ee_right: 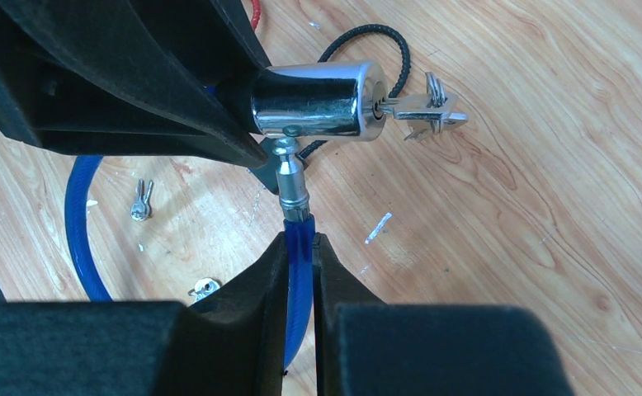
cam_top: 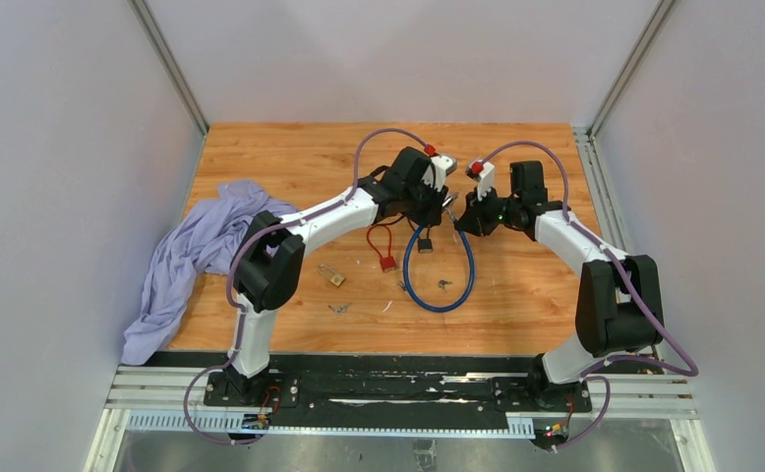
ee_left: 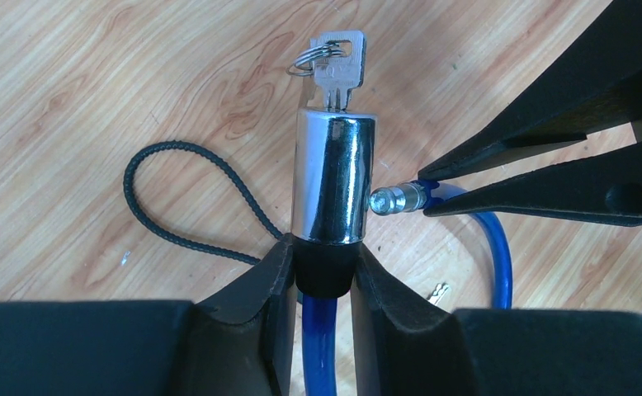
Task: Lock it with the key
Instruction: Lock the lock.
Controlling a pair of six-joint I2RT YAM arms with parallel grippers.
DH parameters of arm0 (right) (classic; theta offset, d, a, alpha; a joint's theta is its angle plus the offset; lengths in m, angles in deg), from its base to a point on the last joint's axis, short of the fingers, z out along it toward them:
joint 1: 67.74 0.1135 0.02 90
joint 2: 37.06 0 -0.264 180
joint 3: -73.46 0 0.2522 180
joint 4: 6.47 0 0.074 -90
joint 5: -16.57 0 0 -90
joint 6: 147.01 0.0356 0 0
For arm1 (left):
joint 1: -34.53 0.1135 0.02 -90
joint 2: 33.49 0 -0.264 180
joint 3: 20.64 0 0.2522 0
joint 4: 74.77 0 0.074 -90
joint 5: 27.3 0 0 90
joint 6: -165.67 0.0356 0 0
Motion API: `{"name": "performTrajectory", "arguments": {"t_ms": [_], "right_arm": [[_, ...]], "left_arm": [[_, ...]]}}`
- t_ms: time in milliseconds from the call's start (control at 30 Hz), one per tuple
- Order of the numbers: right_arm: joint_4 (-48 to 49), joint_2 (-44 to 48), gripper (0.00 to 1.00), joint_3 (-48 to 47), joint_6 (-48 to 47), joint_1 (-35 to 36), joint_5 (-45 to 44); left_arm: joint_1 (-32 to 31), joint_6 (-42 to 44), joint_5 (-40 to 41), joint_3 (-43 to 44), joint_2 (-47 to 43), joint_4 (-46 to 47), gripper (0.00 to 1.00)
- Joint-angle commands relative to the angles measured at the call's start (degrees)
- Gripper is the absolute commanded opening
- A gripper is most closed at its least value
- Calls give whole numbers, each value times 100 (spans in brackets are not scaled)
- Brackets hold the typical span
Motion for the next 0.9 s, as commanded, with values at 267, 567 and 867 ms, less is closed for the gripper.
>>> {"name": "performTrajectory", "arguments": {"t_ms": [267,567,867], "right_arm": [[-104,59,1,100,-87,147,243],[-104,51,1,43,-77,138,209],[-99,25,1,-16,-25,118,164]], "left_arm": [[108,-168,-242,145,-123,279,0],[119,-165,-434,44,-174,344,0],[119,-124,-478,-127,-276,383,0]]}}
